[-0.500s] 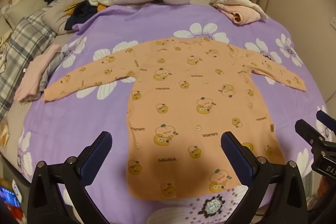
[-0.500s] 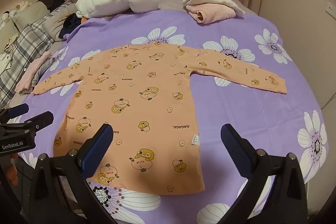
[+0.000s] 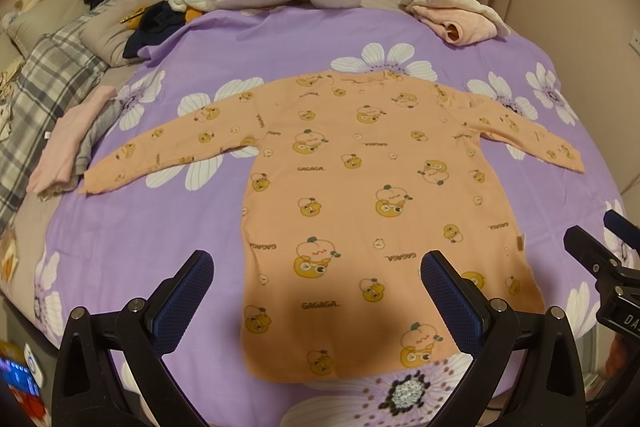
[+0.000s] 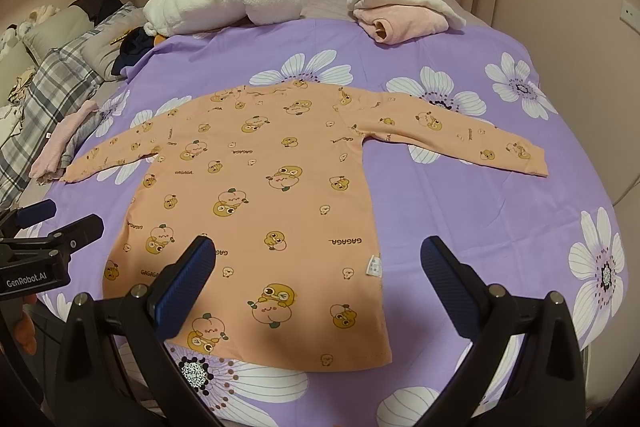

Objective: Fold small clothes

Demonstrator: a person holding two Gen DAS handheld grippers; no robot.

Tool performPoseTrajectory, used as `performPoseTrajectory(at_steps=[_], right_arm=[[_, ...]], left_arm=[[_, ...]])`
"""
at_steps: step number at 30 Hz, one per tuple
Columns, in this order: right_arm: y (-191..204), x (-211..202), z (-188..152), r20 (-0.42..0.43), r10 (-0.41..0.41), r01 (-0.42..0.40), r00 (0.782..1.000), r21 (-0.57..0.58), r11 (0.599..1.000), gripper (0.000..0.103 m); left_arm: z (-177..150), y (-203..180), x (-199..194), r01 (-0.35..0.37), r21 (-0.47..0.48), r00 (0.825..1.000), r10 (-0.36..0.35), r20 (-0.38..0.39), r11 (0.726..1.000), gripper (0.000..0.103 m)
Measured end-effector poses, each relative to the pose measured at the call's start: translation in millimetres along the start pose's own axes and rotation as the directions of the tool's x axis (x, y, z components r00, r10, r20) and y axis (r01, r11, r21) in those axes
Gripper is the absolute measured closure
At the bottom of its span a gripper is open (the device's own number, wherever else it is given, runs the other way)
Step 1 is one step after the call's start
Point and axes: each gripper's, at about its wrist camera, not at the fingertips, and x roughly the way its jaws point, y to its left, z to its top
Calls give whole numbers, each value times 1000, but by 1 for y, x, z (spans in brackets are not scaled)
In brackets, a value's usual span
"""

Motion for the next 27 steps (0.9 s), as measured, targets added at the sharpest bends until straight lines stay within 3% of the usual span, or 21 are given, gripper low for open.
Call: performPoseTrajectory(at_steps=[27], right_arm=[[-4,-3,4,5,5,-5,1000,9,1000,0]], left_arm=[[2,-1,0,-1,8,1000,1,8,1000,1]])
